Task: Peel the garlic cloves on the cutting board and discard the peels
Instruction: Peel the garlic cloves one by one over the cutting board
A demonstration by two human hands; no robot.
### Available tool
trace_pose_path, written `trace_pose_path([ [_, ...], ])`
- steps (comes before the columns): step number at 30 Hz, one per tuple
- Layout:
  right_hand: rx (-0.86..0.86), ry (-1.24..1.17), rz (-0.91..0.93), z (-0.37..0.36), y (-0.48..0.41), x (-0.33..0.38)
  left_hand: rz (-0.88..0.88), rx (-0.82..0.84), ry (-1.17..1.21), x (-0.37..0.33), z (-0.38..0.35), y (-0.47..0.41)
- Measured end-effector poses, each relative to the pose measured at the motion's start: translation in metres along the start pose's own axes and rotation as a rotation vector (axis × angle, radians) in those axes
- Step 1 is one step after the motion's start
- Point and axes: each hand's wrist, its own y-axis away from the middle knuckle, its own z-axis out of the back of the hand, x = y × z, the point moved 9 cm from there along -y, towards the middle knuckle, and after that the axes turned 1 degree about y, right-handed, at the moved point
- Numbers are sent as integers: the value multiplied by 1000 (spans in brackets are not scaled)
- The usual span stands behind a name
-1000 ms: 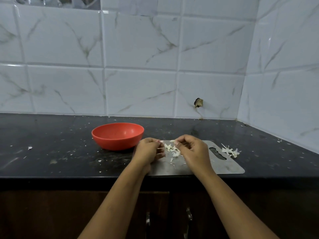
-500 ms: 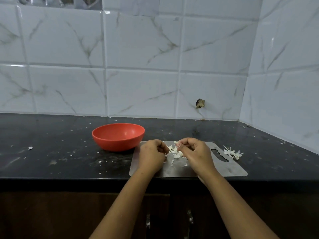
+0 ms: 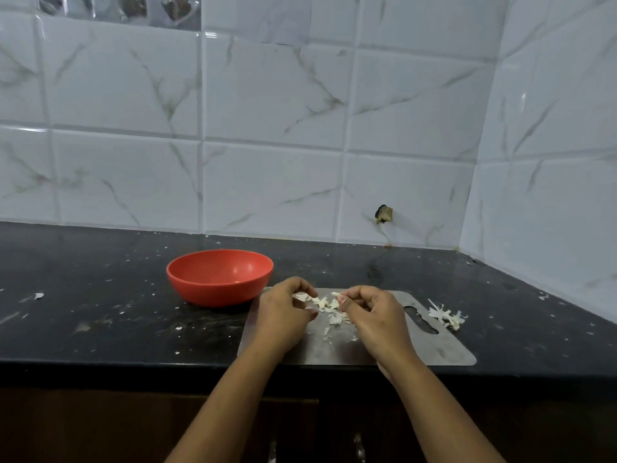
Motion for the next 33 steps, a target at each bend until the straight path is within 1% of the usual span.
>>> trace_pose_path([
  [3, -1, 1, 7, 0, 0, -1, -64, 10, -103, -7, 6, -6],
  [5, 10, -2, 2, -2, -1, 0, -91, 0, -122, -11, 17, -10],
  [9, 49, 8, -68, -5, -11, 0, -141, -40, -208, 0, 38, -12],
  [11, 80, 49, -59, -10, -18, 7, -133, -1, -202, 8, 40, -11],
  [14, 118, 148, 8, -24, -28, 24, -96, 31, -170, 13, 39, -12],
  [17, 152, 206, 77, -45, -39, 40, -69, -34, -177, 20, 44, -17],
  [21, 191, 281, 149, -76, -56, 54, -8, -42, -190, 27, 44, -18],
  [26, 354, 497, 243, -132, -74, 67, 40, -86, -188, 31, 50, -15],
  [30, 494, 655, 247, -161, -80, 69, 50, -82, -206, 32, 50, -15],
  [32, 554, 689, 234, -165, -80, 68, 61, -69, -207, 33, 49, -16],
  [33, 556, 662, 228, -163, -80, 70, 72, -59, -201, 35, 48, -17],
])
